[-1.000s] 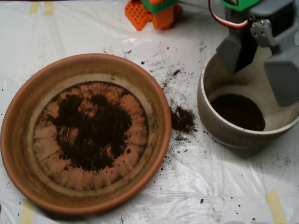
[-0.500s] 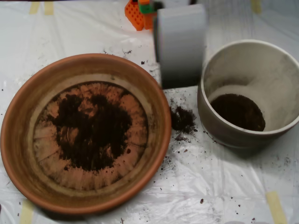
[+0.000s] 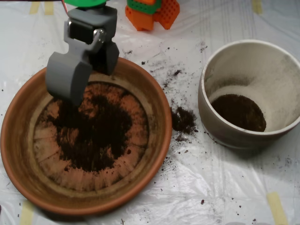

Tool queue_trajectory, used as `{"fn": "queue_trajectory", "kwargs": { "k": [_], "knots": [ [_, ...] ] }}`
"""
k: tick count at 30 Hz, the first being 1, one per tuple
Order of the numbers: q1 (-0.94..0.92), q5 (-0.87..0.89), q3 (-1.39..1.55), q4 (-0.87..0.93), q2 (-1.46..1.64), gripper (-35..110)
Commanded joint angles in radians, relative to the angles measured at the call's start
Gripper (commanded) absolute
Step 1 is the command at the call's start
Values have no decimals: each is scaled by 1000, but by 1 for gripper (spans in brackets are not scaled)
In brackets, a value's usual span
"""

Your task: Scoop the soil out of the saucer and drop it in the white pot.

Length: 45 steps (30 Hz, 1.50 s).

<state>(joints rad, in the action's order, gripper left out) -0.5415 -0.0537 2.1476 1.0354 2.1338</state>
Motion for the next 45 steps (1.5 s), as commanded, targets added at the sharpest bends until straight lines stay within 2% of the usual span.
{"fn": "queue_trajectory", "kwargs": {
  "k": [1, 7, 14, 23, 29, 34, 39, 42, 45],
  "knots": [
    [-87, -35, 55, -106, 8, 37],
    [-167, -43, 15, -213, -253, 37],
    [-189, -51, -209, -160, -525, 36],
    [-175, -57, -485, -84, -785, 28],
    [-176, -80, -551, -81, -830, 25],
    [-172, -117, -517, -103, -808, 11],
    [-169, -135, -474, -133, -776, 6],
    [-167, -137, -442, -181, -747, 0],
    [-143, -152, -388, -275, -695, 0]
  ]
}}
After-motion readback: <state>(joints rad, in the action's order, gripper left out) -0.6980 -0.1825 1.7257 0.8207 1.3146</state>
